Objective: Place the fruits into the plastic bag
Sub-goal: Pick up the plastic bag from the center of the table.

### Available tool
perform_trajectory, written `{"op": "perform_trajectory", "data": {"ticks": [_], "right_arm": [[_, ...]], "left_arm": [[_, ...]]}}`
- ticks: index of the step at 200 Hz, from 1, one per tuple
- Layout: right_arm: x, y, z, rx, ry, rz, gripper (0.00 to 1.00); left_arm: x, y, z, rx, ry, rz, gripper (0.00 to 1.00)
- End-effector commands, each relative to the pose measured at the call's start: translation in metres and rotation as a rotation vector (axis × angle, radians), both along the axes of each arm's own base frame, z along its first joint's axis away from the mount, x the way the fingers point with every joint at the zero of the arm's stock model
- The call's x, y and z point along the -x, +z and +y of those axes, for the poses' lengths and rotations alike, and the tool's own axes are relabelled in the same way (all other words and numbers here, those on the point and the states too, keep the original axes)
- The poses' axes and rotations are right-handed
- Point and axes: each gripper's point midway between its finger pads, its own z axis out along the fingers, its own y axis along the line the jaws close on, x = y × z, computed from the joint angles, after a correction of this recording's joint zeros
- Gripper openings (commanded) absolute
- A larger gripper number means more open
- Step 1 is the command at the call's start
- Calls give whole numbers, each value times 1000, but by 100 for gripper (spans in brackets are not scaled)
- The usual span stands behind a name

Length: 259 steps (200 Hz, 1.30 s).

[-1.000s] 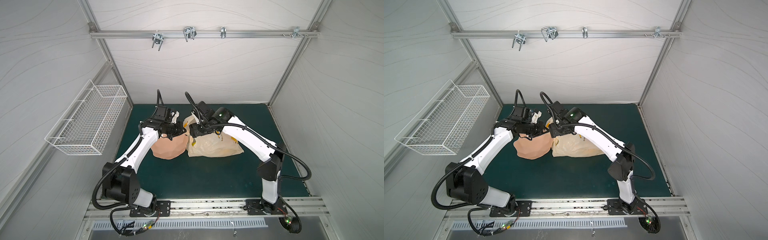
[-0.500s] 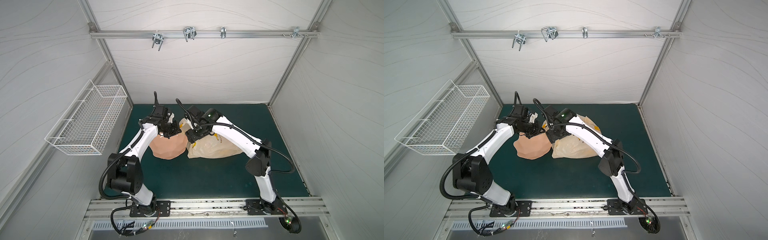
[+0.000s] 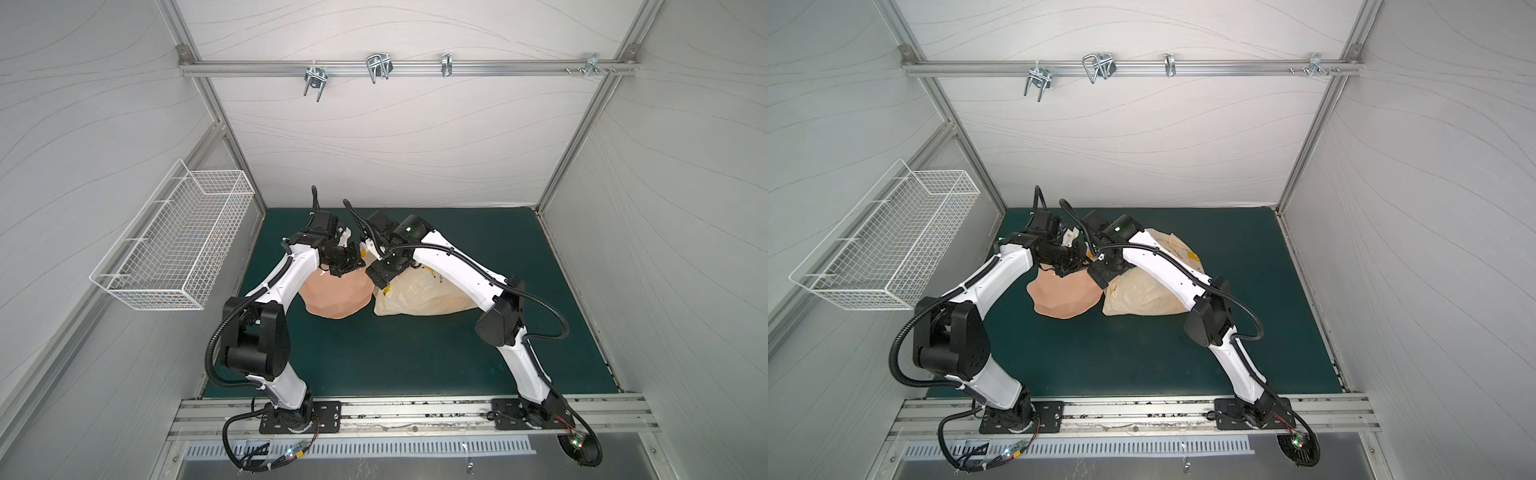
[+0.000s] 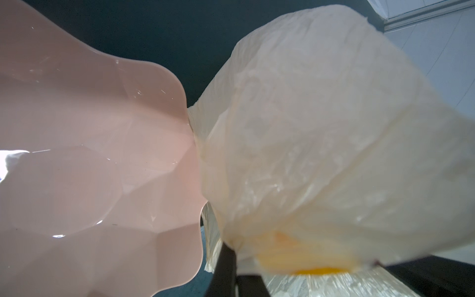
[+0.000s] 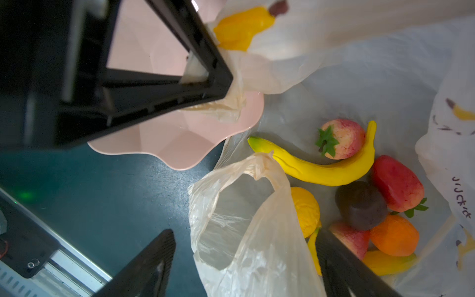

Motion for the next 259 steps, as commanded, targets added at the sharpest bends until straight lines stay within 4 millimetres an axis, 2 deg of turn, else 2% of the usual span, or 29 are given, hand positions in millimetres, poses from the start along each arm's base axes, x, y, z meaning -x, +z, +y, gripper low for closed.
{"op": "perform_trajectory", "data": {"ticks": [1,48,64,82,103,117,125,135,153,173,190,217,236,240,259], "right_arm": [[-1,-9,-10,47,48,30,88],[2,-30,-19,120,73,60,86],[7,-38,-23,133,81,79,82],[9,-40,-24,128,84,85,73],[10,-34,-19,92,84,83,56],[9,-30,-19,88,68,72,26],[8,-26,-19,79,58,64,12],[7,-16,-21,63,41,43,0],[5,9,-24,18,11,-6,0],[1,49,-32,-54,-31,-84,0],[-2,89,-45,-135,-80,-142,0],[-7,144,-80,-257,-169,-200,0],[-8,178,-106,-352,-222,-232,0],[-8,185,-111,-373,-230,-238,0],[-6,214,-132,-473,-257,-275,0]], "left_arm": [[-12,7,-4,19,-16,-47,0],[-13,2,-6,22,-22,-41,0],[-13,1,-6,23,-22,-40,0],[-15,2,-6,26,-21,-45,0],[-16,5,-7,33,-22,-51,0],[-18,10,-8,39,-21,-61,0],[-19,14,-8,38,-21,-67,0],[-20,20,-8,40,-19,-80,0],[-24,35,-8,51,-11,-106,0],[-31,59,-11,81,2,-148,0],[-40,88,-15,115,15,-196,0],[-57,144,-21,188,35,-291,0],[-68,193,-23,220,38,-377,0],[-70,209,-24,232,35,-407,0],[-75,256,-29,274,23,-472,0]]}}
